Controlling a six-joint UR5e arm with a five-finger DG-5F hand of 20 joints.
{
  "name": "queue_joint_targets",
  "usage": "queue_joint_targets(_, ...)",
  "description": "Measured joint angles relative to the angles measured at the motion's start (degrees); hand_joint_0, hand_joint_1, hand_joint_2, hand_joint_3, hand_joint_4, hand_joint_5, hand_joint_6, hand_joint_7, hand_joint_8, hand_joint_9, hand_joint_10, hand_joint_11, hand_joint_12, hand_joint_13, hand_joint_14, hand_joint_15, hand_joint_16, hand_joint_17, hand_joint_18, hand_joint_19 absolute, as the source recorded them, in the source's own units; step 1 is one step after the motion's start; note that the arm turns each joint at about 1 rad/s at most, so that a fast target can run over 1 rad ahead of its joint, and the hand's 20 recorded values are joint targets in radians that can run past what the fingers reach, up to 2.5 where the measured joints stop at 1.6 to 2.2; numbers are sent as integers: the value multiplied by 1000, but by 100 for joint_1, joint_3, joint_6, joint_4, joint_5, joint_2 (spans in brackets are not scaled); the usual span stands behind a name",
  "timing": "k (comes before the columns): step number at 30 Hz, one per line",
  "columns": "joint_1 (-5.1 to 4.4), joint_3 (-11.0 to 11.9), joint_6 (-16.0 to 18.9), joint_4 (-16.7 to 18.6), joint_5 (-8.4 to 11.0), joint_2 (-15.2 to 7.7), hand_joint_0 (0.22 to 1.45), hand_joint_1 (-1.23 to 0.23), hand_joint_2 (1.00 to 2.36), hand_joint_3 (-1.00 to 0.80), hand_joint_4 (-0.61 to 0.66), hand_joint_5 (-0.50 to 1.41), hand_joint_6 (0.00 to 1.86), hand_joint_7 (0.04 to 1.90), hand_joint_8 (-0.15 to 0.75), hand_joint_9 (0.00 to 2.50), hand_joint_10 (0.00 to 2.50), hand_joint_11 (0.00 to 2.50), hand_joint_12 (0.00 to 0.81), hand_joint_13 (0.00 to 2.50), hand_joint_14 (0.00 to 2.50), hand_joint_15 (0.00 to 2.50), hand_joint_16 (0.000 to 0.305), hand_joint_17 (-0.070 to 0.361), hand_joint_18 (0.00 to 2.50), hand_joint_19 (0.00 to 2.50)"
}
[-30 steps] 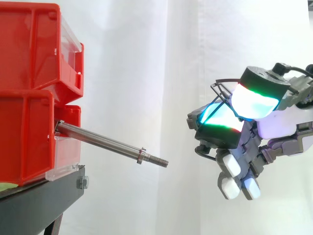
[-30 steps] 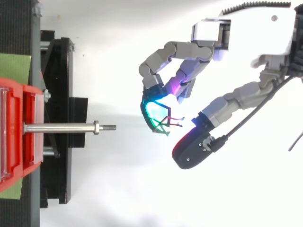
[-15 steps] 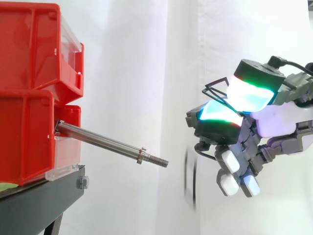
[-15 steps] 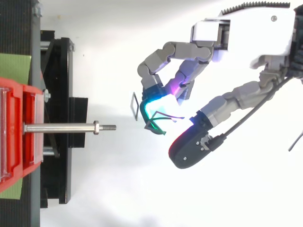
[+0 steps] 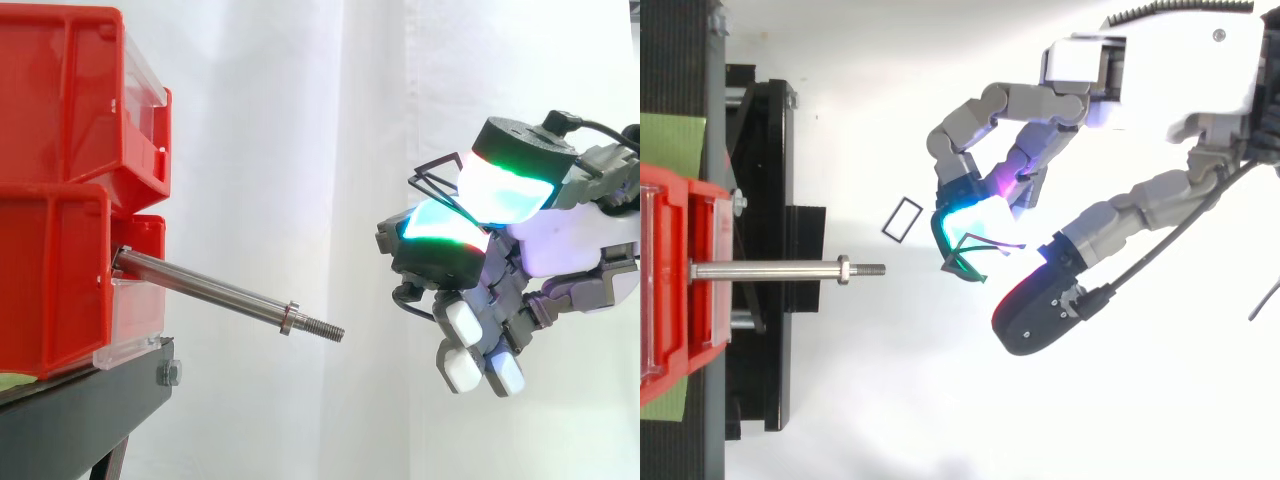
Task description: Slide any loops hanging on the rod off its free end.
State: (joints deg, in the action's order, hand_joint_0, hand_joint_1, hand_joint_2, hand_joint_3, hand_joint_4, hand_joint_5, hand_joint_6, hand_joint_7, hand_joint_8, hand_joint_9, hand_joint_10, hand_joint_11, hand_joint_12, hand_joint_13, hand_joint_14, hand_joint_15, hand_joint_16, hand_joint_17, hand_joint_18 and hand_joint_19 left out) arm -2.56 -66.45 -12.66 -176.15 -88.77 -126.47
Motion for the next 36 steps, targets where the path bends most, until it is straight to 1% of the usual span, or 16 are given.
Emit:
queue_joint_targets(2, 0, 0, 0, 1, 4, 0, 600, -423, 1009, -420, 208, -137, 771, 1433, 348, 1026, 16, 460, 387, 899, 12, 306, 64, 144, 836, 634)
queue_joint_targets(3, -2, 0, 0, 1, 5, 0, 601, -420, 1009, -412, 209, -133, 765, 1431, 350, 1033, 16, 467, 390, 902, 12, 307, 64, 144, 835, 646)
queue_joint_targets(13, -15, 0, 0, 20, 14, 0, 597, -462, 1019, -301, 218, -129, 722, 1421, 356, 1029, 17, 493, 394, 897, 12, 306, 65, 146, 838, 637)
queue_joint_targets(18, -16, 1, 0, 54, 25, 0, 593, -492, 1013, -373, 228, -126, 711, 1420, 355, 1036, 17, 491, 396, 898, 12, 311, 65, 146, 835, 644)
queue_joint_targets(23, -17, 1, 0, 62, 26, 0, 589, -494, 1012, -383, 222, -122, 702, 1438, 360, 1047, 18, 500, 397, 906, 12, 313, 65, 146, 838, 639)
queue_joint_targets(28, -18, 1, 0, 63, 27, 0, 563, -552, 1008, -422, 226, -128, 695, 1436, 362, 1043, 18, 509, 403, 905, 13, 311, 66, 148, 846, 641)
queue_joint_targets(29, -18, 1, 0, 63, 27, 0, 547, -578, 1006, -448, 228, -130, 691, 1427, 362, 1037, 18, 508, 405, 909, 12, 307, 67, 150, 852, 639)
queue_joint_targets(32, -18, 0, 0, 63, 26, 0, 534, -597, 1000, -494, 235, -127, 674, 1409, 361, 1034, 19, 504, 406, 909, 14, 310, 67, 152, 859, 637)
queue_joint_targets(35, -17, 0, 0, 67, 26, 0, 525, -597, 1000, -500, 228, -126, 668, 1392, 364, 1033, 18, 507, 407, 905, 12, 309, 68, 154, 863, 632)
queue_joint_targets(36, -17, 0, 0, 68, 26, 0, 517, -576, 1000, -500, 235, -120, 644, 1411, 363, 1033, 17, 506, 409, 906, 12, 310, 69, 155, 865, 632)
